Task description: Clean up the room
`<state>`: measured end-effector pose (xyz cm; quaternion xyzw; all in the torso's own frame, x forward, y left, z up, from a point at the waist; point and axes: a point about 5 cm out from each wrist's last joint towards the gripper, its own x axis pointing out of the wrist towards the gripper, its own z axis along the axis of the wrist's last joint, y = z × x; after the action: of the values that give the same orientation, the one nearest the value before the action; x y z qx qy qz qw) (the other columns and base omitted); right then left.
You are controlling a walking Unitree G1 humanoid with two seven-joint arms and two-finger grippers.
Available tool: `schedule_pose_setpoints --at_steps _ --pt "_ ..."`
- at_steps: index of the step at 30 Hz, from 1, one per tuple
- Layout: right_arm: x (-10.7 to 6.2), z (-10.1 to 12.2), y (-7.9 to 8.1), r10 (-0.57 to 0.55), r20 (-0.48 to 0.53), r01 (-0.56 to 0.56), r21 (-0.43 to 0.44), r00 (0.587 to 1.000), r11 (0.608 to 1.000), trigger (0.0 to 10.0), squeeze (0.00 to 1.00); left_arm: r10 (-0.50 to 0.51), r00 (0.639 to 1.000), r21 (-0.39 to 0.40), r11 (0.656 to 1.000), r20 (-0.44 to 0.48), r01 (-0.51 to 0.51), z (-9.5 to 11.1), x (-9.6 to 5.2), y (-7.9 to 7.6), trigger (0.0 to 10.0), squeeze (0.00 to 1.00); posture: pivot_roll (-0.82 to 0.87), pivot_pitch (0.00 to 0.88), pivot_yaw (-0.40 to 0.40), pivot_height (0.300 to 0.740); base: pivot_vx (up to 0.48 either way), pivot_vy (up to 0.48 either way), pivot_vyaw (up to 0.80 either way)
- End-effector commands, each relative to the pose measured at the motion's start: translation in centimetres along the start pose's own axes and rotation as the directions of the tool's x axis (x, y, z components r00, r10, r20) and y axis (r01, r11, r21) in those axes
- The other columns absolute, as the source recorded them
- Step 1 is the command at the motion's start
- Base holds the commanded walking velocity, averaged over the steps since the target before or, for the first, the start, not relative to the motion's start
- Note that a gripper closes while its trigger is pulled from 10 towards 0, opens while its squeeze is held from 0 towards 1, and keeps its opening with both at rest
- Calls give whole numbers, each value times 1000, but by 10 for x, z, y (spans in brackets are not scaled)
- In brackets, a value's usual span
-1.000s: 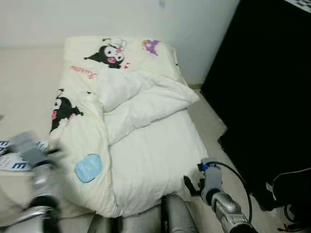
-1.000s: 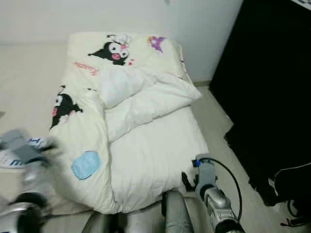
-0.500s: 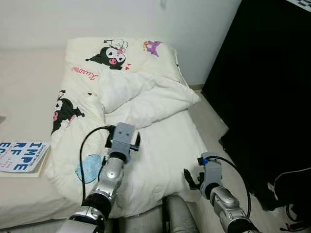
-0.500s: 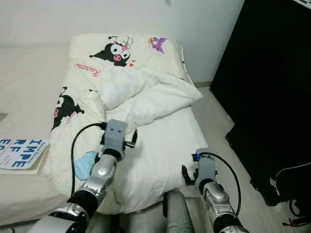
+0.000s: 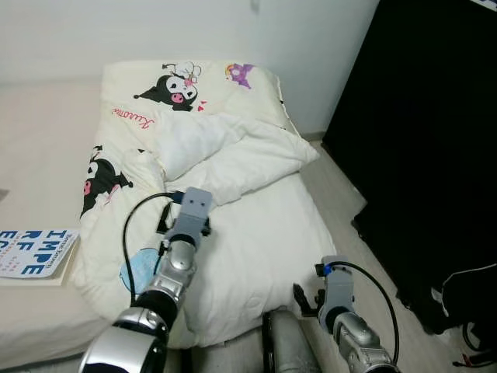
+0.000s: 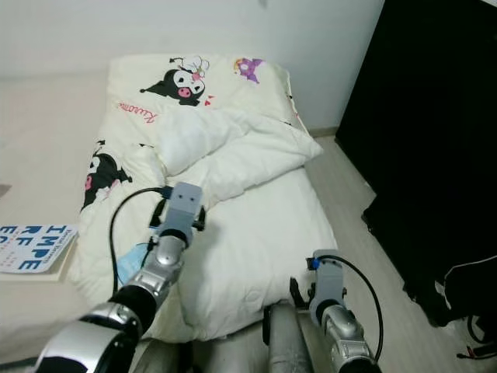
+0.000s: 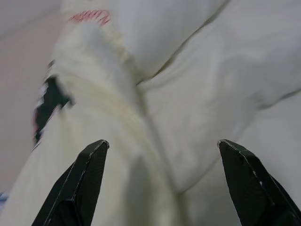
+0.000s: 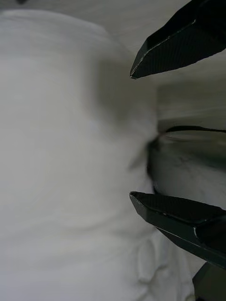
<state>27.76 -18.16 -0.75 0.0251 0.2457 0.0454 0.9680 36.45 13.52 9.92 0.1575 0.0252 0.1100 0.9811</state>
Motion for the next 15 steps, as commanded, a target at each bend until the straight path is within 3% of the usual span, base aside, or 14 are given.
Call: schedule_pose_setpoints --at_steps 1,9,15 --pt "-3 -11 3 7 -35 -6 30 999 1000 10000 0 20 999 30 999 -44 -19 -8 -2 2 10000 0 -226 278 -17 605 0 0 0" --pt "-3 -4 17 47 18 -48 44 999 998 10000 0 87 991 47 995 -97 -83 -14 2 14 10000 0 -231 307 -12 580 0 0 0" --pt "-7 2 17 49 73 -53 54 996 997 10000 0 108 990 69 992 -90 -102 -9 6 16 10000 0 -246 317 -9 580 0 0 0"
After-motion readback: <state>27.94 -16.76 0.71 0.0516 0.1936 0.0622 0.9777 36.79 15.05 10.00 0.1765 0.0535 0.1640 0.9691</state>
